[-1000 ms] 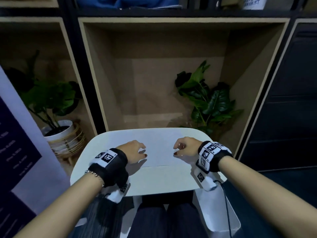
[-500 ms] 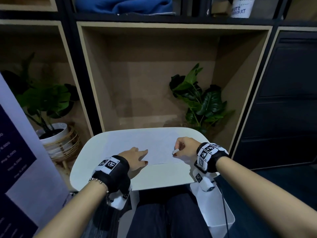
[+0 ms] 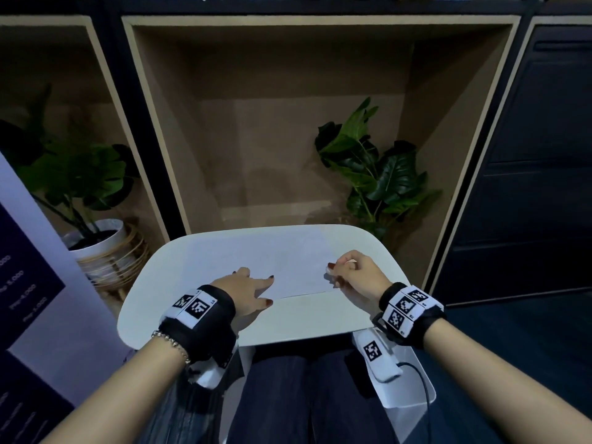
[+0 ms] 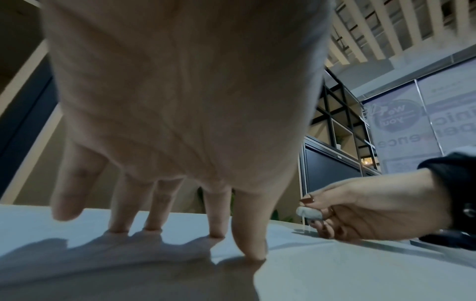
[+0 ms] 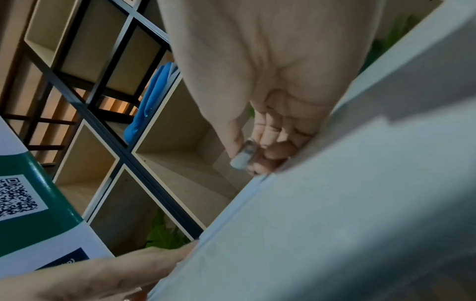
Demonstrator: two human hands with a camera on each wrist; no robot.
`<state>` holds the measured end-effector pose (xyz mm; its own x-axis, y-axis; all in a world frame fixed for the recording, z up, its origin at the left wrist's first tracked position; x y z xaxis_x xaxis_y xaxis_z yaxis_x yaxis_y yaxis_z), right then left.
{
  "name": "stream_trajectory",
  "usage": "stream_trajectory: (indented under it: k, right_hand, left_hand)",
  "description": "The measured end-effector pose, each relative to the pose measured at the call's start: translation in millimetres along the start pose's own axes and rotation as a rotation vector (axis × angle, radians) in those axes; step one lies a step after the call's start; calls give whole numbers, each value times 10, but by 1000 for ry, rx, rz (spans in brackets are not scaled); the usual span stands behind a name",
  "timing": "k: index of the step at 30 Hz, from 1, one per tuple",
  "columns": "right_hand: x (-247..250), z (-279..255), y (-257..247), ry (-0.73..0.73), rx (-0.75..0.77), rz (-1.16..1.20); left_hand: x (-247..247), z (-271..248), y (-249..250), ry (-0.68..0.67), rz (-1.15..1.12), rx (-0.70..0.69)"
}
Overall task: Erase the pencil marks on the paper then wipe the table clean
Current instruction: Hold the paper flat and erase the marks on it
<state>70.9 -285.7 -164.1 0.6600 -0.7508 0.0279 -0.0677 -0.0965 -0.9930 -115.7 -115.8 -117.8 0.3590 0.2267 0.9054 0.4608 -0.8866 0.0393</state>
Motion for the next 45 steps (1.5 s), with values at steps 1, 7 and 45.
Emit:
stream_trajectory:
  k: [1,7,45]
  right_hand:
    - [13,-15,54,22,25,61]
    - [14,-105,157,-3,144,172]
    - [-10,-111,116,178,148,-111]
  left_hand:
    - [-12,-13,2,8,-4,-3]
    - [-30,-59,28,53,33,-23]
    - [296,476,503,14,135,25]
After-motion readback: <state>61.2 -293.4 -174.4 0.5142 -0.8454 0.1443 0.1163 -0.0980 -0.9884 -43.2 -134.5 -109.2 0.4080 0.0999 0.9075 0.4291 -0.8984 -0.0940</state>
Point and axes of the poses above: each hand's wrist, its own z-axis towards the middle knuckle, its own x-axis out of the back of the hand, y = z × x, the point moved 1 cm from there along z, towards the middle knuckle, and after that the axes turned 3 degrees about -x, right-handed, at the moved point
